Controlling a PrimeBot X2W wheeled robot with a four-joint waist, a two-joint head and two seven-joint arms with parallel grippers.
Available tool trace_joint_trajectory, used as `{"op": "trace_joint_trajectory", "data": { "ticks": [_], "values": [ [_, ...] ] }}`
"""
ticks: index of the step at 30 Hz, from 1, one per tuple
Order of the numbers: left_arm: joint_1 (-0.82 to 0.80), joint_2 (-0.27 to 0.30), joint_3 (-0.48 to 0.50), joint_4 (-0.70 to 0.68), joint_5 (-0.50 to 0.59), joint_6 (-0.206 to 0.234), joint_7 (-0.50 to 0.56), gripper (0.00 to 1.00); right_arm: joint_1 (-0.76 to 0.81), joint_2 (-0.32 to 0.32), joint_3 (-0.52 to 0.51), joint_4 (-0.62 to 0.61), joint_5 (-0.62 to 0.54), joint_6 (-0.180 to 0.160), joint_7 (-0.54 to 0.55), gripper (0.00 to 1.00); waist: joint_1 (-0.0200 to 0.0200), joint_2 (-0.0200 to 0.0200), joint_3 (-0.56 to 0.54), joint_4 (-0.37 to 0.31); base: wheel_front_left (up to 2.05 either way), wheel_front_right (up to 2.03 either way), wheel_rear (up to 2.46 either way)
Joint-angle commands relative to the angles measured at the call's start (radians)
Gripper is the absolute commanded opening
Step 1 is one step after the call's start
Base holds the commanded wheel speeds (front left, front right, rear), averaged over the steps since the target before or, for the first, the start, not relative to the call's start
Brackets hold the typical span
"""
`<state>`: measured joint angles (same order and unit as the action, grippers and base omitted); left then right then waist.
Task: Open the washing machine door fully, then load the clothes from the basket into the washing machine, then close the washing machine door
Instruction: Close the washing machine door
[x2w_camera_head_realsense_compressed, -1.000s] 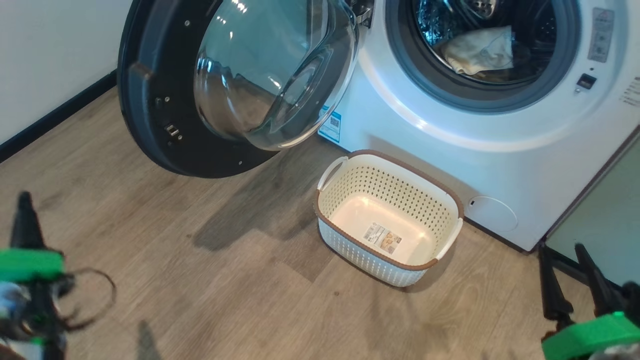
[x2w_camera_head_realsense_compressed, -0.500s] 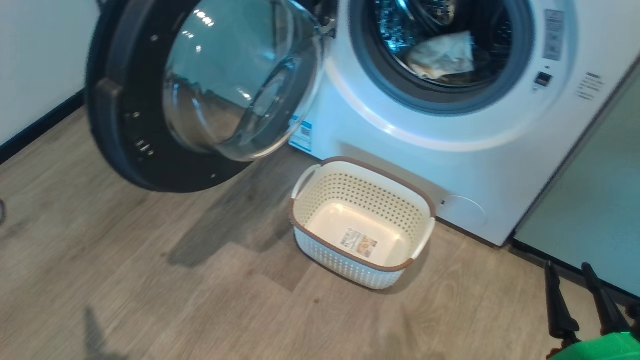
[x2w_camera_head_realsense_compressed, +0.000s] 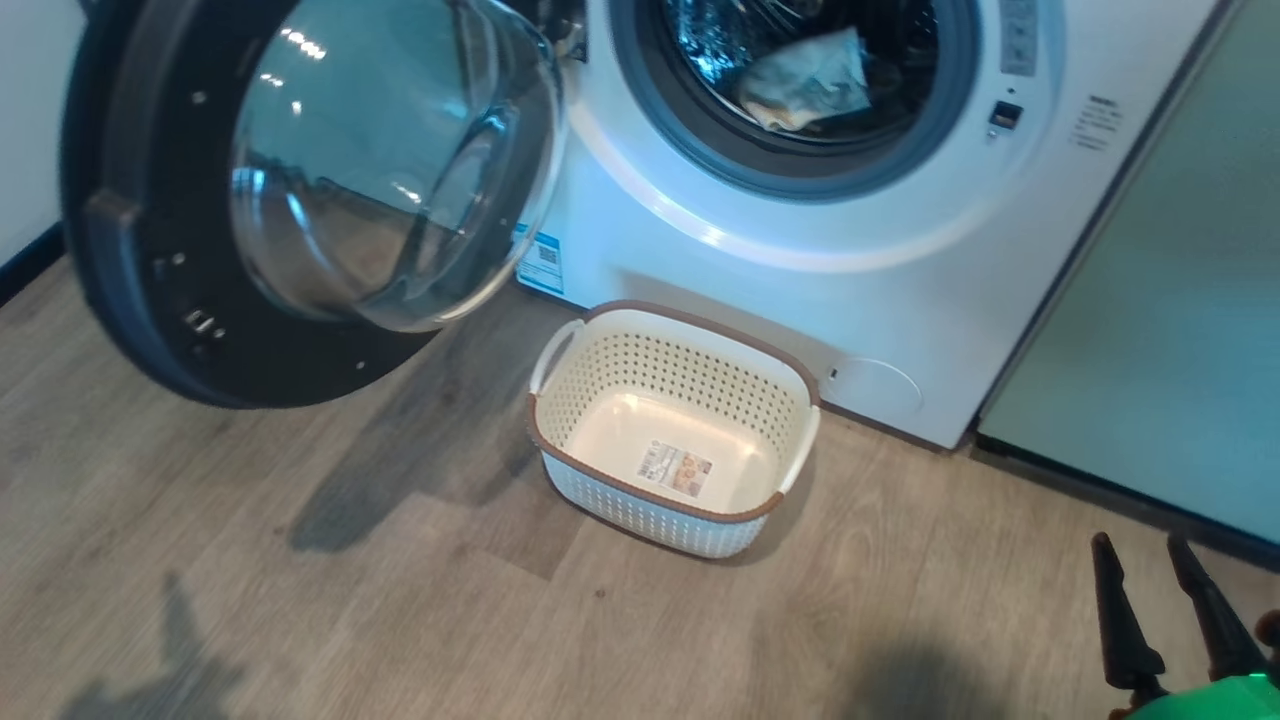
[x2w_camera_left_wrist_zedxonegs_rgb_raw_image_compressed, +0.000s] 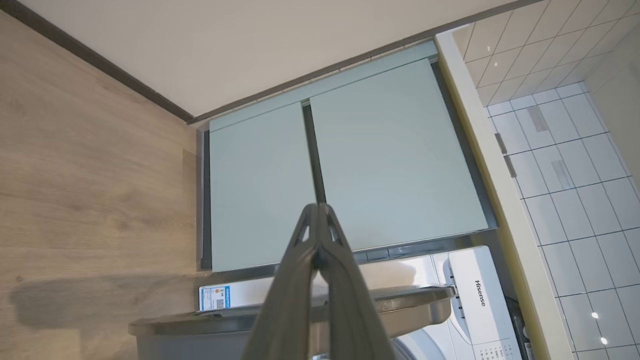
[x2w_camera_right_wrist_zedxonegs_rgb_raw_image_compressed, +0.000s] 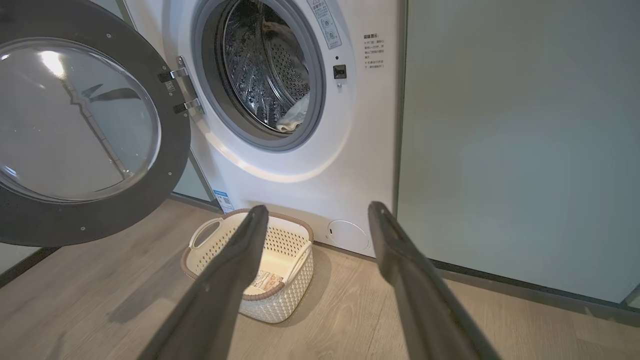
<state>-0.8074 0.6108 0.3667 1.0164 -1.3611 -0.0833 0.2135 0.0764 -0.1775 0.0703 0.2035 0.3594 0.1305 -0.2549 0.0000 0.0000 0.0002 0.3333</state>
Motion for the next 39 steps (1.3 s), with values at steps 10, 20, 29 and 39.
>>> {"op": "trace_joint_trajectory", "data": {
  "ticks": [10,20,29,39],
  "values": [
    [-0.143,0.099,-0.016,0.073,0.005,0.031,0.072,0.0,-0.058,-0.071,0.017,-0.046,-0.002,0.0,-0.007,1.0,0.0,0.0,0.08,-0.055,0.0,0.0,0.0],
    [-0.216,0.09,-0.063,0.086,0.026,0.012,0.129,0.0,-0.089,-0.097,0.018,-0.058,0.0,0.0,-0.007,1.0,0.0,0.0,0.146,-0.086,0.0,0.0,0.0],
    [-0.242,0.094,-0.101,0.098,0.044,-0.004,0.195,0.0,-0.107,-0.102,0.017,-0.061,0.0,0.0,-0.007,1.0,0.0,0.0,0.175,-0.102,0.0,0.0,0.0],
    [-0.264,0.07,-0.131,0.122,0.044,-0.018,0.281,0.0,-0.115,-0.106,0.017,-0.058,0.0,0.0,-0.007,1.0,0.0,0.0,0.18,-0.098,0.0,0.0,0.0]
  ]
}}
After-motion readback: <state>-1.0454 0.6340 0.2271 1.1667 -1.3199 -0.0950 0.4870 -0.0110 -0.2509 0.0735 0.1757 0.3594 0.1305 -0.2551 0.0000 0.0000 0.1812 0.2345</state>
